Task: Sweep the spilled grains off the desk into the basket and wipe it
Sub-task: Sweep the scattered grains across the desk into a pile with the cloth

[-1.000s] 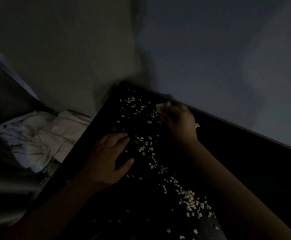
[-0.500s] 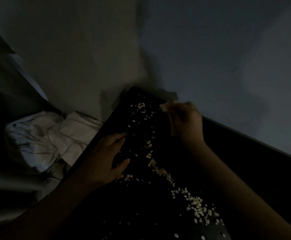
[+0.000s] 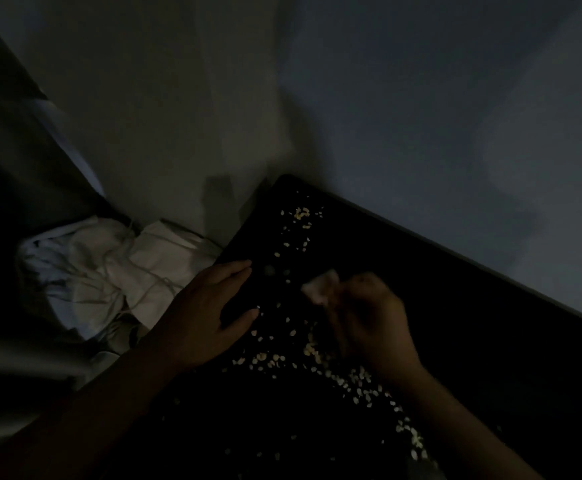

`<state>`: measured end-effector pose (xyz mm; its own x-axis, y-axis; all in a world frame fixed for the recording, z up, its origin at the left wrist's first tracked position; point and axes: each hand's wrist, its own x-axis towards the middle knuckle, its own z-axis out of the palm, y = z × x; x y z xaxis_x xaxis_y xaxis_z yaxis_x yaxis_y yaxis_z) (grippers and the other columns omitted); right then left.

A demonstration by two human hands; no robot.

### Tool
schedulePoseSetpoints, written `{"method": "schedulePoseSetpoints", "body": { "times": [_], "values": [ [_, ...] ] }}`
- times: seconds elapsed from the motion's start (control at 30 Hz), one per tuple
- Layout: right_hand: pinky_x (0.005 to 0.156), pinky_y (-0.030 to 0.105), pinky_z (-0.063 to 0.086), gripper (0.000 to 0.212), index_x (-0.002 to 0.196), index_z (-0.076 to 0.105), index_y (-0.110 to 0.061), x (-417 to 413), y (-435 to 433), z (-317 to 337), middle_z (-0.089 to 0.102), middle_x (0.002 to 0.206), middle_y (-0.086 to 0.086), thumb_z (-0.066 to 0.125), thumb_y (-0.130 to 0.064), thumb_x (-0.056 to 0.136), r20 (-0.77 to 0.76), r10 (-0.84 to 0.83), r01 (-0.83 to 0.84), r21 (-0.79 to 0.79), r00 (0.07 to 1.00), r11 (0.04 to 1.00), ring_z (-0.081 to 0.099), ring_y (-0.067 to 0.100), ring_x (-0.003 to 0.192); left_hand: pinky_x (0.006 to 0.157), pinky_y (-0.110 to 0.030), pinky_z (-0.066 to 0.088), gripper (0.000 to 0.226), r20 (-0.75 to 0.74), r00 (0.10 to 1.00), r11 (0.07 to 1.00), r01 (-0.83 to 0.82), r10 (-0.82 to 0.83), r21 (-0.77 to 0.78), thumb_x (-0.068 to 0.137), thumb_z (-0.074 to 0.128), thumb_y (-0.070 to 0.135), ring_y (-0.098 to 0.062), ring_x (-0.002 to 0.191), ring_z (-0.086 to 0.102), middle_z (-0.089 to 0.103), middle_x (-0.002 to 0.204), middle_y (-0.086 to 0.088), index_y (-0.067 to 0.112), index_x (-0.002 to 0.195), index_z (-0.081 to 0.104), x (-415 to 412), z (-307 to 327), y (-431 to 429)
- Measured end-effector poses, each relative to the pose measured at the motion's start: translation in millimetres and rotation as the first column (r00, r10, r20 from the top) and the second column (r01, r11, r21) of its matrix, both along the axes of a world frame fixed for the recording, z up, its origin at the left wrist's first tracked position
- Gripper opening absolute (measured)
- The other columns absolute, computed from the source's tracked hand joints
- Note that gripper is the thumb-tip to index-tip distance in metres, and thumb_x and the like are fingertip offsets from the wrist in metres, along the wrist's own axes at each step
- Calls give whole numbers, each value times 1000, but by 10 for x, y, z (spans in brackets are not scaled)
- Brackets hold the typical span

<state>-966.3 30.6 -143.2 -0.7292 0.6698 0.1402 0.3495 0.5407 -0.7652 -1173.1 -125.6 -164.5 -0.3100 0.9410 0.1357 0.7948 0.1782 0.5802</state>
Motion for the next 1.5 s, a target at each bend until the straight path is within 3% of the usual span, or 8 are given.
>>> {"method": "schedulePoseSetpoints", "body": {
  "times": [0.2, 0.37, 0.53, 0.73, 1.1, 1.23, 1.33, 1.5],
  "values": [
    [71, -1, 32, 11, 92, 73, -12, -850, 918, 22, 55, 83, -6, 64, -14, 89, -74, -329, 335, 97, 941, 937, 55, 10, 80, 105, -11, 28, 64, 45, 999, 999, -10, 9, 36, 82, 54, 50, 0, 127, 37, 44, 140, 9, 12, 134, 52, -10, 2, -8],
    [74, 21, 44, 16, 92, 76, -16, -919, 755, -239, 65, 85, 4, 61, -20, 94, 26, -224, 210, 258, 974, 943, 59, 17, 74, 105, -9, 25, 64, 35, 999, 998, -20, 18, 52, 84, 54, 48, -4, 130, 37, 42, 143, 5, 10, 135, 51, -12, 6, -26],
    [68, 19, 46, 11, 86, 71, -26, -486, 231, -47, 55, 86, -7, 65, -17, 90, 83, 111, -115, 35, 990, 993, 56, 3, 73, 108, -14, 26, 67, 19, 1000, 1000, 0, -1, 23, 88, 47, 54, -11, 131, 38, 42, 145, 0, 6, 135, 49, -37, -32, -13],
    [66, 11, 33, 13, 94, 75, -10, -977, 741, 179, 57, 85, 2, 63, -10, 89, -97, -216, 226, 116, 972, 967, 54, 13, 76, 105, -12, 29, 65, 20, 997, 995, -75, 74, 59, 82, 56, 48, -11, 128, 41, 45, 141, 2, 5, 132, 54, 3, -50, 26],
    [78, 31, 49, 20, 104, 73, -22, -1145, 508, -202, 61, 97, 0, 55, -29, 97, 97, 84, -95, 115, 992, 989, 61, 14, 84, 106, -17, 30, 65, 30, 996, 995, -88, 87, 41, 82, 54, 49, -9, 129, 40, 45, 142, 2, 6, 132, 54, -26, -79, 12],
    [72, 12, 44, 13, 94, 74, -19, -642, 166, 3, 53, 89, -11, 62, -22, 93, 119, 270, -269, -23, 956, 963, 56, 3, 79, 107, -28, 34, 67, 11, 1000, 999, -10, 9, 45, 91, 45, 54, -13, 134, 38, 43, 144, -1, 2, 132, 53, -64, -98, -78],
    [71, 17, 45, 15, 76, 70, -21, -684, 213, 117, 58, 82, -11, 64, -17, 88, -30, 113, -113, -6, 993, 994, 56, 4, 75, 107, -23, 32, 68, -2, 1000, 999, -12, 12, 42, 92, 40, 59, -10, 134, 37, 42, 145, 2, 5, 132, 53, -83, -90, -173],
    [71, 4, 37, 15, 93, 77, -16, -1326, 604, 6, 61, 71, -29, 62, -16, 91, -80, -109, 111, 21, 991, 994, 54, -17, 72, 107, -22, 33, 66, -8, 1000, 999, 3, -2, 40, 94, 39, 56, -13, 132, 40, 44, 144, -3, 3, 129, 55, -93, -59, -238]
  ]
}}
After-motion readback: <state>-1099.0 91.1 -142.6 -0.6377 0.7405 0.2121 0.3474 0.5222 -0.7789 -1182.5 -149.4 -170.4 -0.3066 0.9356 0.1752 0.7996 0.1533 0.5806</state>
